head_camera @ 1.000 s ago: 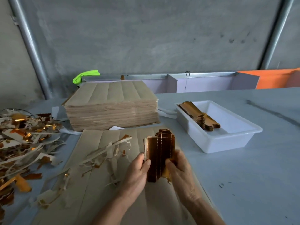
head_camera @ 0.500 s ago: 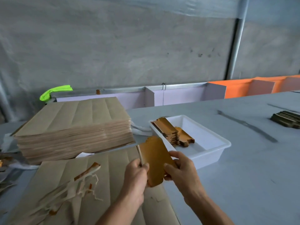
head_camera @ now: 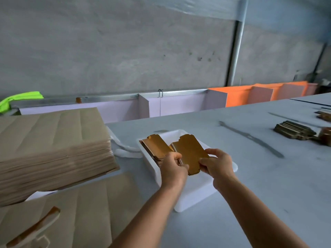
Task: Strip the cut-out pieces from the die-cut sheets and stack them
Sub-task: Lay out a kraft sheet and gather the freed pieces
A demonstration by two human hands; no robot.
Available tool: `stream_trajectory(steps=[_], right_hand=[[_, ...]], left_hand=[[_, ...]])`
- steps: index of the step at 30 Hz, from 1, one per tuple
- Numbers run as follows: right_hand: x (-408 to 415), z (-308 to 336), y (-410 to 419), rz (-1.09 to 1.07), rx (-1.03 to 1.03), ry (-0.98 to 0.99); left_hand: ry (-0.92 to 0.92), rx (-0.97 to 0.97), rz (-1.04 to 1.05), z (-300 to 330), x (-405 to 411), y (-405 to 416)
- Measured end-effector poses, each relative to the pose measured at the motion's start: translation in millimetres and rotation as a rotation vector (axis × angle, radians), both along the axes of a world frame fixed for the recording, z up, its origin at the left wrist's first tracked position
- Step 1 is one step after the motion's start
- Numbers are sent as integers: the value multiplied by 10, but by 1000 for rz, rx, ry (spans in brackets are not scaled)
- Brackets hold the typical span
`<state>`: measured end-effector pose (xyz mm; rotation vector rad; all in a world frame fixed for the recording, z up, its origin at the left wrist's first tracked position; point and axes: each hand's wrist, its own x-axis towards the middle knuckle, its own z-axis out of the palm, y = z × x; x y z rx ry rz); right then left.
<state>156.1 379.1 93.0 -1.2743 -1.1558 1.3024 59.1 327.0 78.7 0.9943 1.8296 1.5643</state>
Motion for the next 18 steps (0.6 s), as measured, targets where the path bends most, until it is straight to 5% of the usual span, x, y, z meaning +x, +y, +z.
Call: stream_trajectory(steps=[10, 18], right_hand=[[-121, -145, 707, -125, 14, -147], [51, -235, 808, -76, -47, -144]], left_hand=[[-23, -78, -353, -211, 26, 452], [-311, -52, -393, -217, -18, 498]])
